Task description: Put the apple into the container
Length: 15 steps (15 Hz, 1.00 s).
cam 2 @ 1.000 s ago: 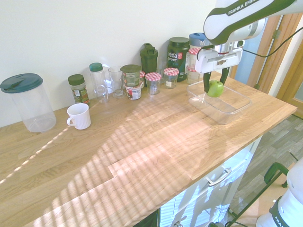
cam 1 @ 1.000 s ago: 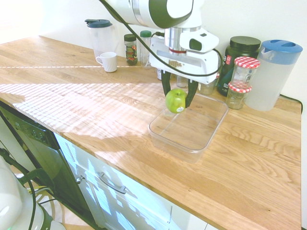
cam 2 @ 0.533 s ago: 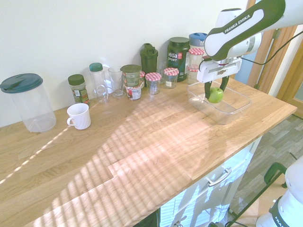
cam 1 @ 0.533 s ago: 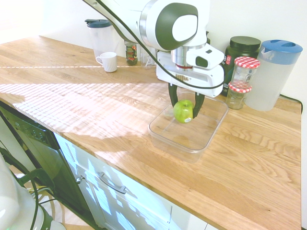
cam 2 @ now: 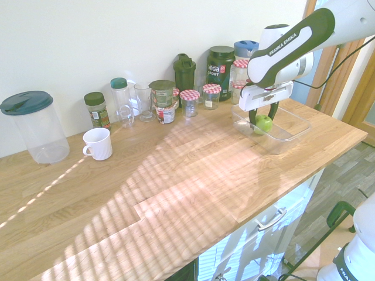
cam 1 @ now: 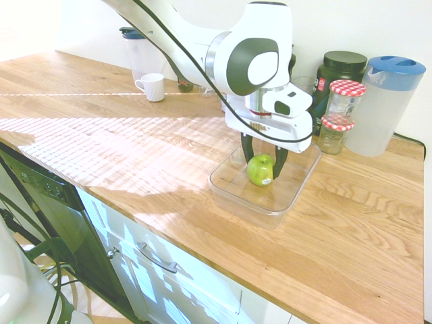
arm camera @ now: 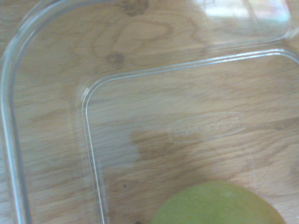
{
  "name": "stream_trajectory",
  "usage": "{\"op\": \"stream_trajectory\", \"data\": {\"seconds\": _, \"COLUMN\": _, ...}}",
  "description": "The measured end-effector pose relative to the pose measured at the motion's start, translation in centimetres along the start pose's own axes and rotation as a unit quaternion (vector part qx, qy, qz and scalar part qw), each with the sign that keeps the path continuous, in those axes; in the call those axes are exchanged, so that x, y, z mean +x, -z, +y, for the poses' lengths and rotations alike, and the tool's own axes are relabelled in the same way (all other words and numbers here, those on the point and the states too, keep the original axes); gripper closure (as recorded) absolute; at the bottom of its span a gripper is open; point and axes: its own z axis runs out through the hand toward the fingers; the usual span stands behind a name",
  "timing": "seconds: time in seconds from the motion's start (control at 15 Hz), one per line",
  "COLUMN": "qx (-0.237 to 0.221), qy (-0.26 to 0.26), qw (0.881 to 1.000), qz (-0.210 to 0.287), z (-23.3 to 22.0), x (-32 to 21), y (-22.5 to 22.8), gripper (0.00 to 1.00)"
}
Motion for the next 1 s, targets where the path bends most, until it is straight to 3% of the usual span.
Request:
{"op": "stream_trajectory", "data": {"seconds": 0.47, "qx": 0.002, "qy": 0.009, "qw": 1.0, "qz": 0.004, "z": 0.7, "x": 0.8, "y": 1.0, "gripper": 0.0}}
{"op": "stream_trajectory", "data": {"seconds": 0.73, "qx": 0.006, "qy": 0.037, "qw": 0.999, "qz": 0.005, "z": 0.3, "x": -0.5, "y": 10.0, "gripper": 0.0}}
{"op": "stream_trajectory", "data": {"seconds": 1.0, "qx": 0.02, "qy": 0.101, "qw": 0.994, "qz": -0.025, "z": -2.3, "x": -7.7, "y": 17.3, "gripper": 0.0}}
